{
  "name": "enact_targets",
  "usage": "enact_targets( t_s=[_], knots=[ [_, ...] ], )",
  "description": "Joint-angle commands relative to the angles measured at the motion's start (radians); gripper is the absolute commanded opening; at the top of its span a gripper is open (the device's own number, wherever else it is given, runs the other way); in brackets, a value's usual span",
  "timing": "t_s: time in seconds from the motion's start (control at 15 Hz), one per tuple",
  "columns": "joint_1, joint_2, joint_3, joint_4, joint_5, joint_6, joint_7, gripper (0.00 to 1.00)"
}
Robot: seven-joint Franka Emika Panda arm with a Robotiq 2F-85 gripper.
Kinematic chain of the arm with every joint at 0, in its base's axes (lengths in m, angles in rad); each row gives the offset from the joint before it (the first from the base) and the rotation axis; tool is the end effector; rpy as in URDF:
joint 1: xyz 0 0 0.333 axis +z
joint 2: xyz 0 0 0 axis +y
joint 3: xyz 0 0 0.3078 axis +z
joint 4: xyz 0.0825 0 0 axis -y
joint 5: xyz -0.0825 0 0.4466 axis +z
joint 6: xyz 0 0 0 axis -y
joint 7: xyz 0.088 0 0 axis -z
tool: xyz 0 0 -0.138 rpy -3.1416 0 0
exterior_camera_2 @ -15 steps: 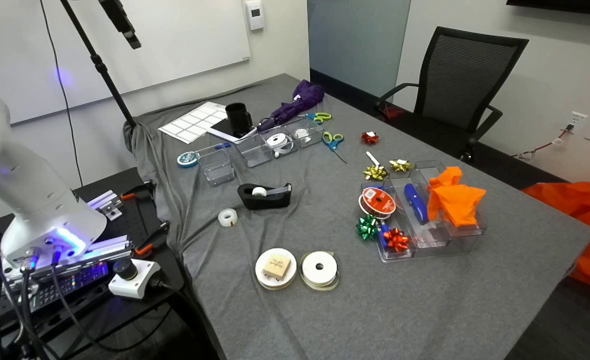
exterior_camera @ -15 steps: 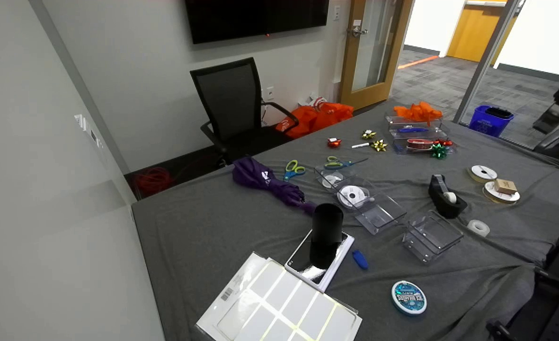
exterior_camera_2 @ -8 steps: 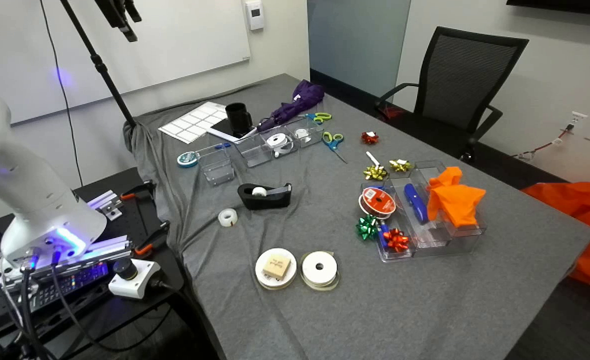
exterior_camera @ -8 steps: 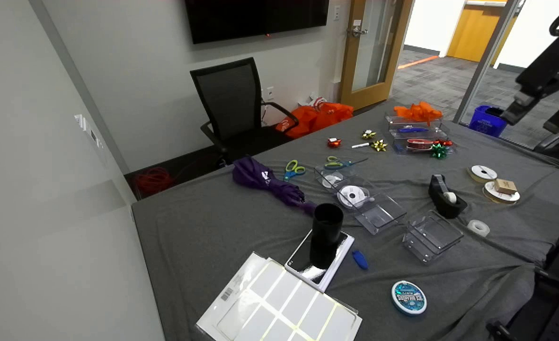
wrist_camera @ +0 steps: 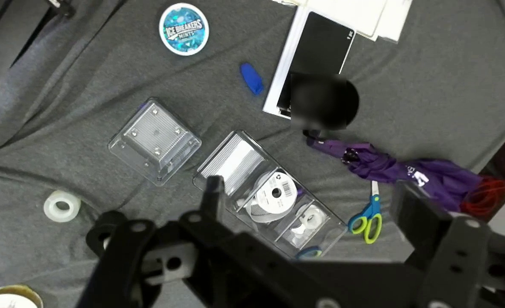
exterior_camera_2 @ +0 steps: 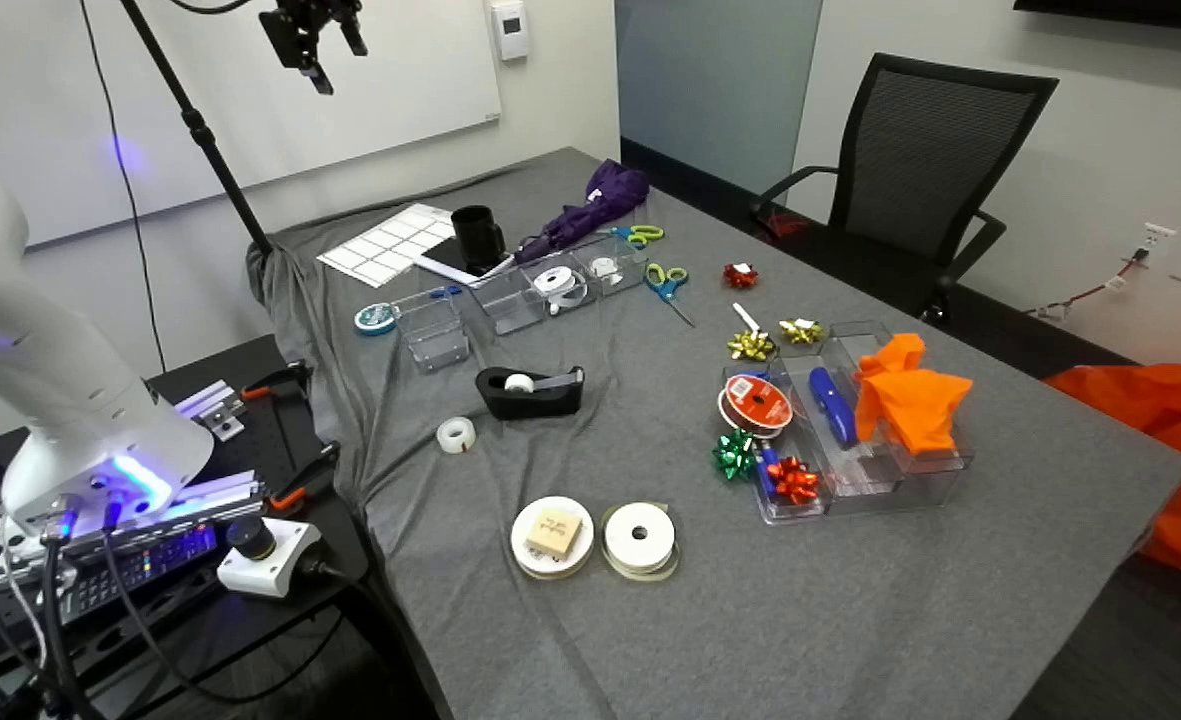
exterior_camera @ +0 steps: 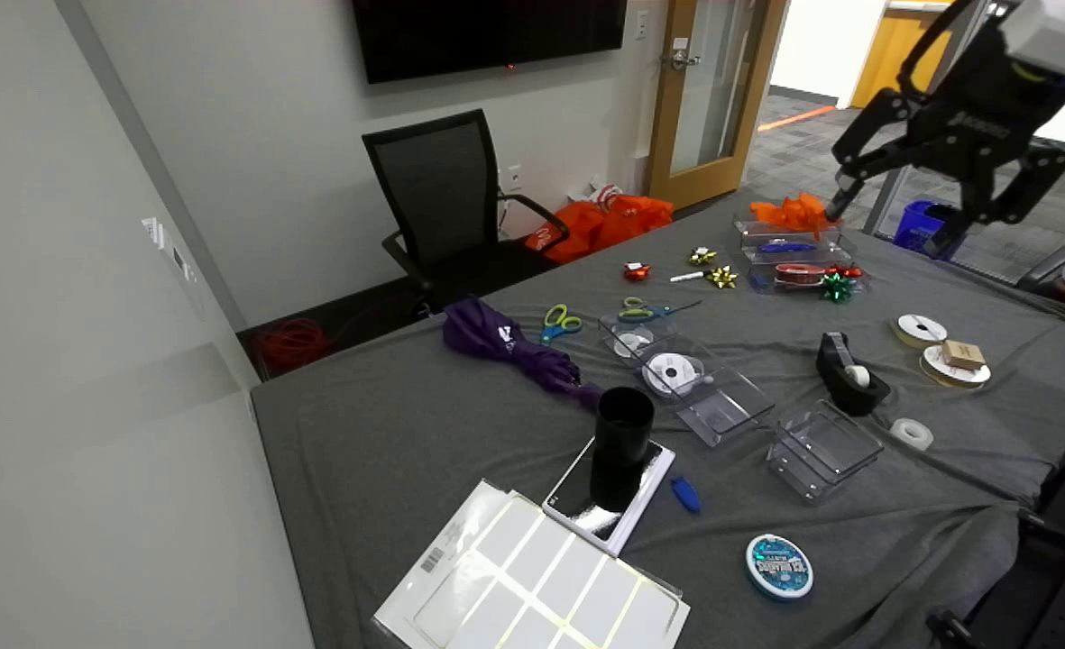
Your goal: Put the black mug on the right side of the table.
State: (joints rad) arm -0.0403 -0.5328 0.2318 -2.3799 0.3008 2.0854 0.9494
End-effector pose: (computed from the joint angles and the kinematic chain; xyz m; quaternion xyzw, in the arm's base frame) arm 0.4751 0.1173 0.4782 -0.8928 0.4280 -0.0554 0.1288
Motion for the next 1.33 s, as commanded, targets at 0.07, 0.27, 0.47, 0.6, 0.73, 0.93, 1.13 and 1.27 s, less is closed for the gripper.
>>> enact_targets(
  t_s=[0.07,0.27,0.47,0.6,0.73,0.93,1.13,1.27],
  knots=[
    [-0.011,0.185,0.016,0.103,-0.011,0.086,0.267,1.00],
    [0.032,0.176,-0.025,0.084,-0.016,0.087,0.299,1.00],
    [0.042,0.199,-0.033,0.095,-0.018,0.089,0.311,1.00],
    [0.043,0.191,-0.034,0.095,-0.018,0.088,0.311,1.00],
    [0.038,0.210,-0.023,0.113,-0.032,0.083,0.348,1.00],
    [0.010,0.375,0.038,0.242,-0.185,0.036,0.586,1.00],
    [0.044,0.516,0.033,0.368,-0.291,-0.036,0.771,1.00],
    [0.083,0.615,0.012,0.461,-0.329,-0.082,0.849,1.00]
  ],
)
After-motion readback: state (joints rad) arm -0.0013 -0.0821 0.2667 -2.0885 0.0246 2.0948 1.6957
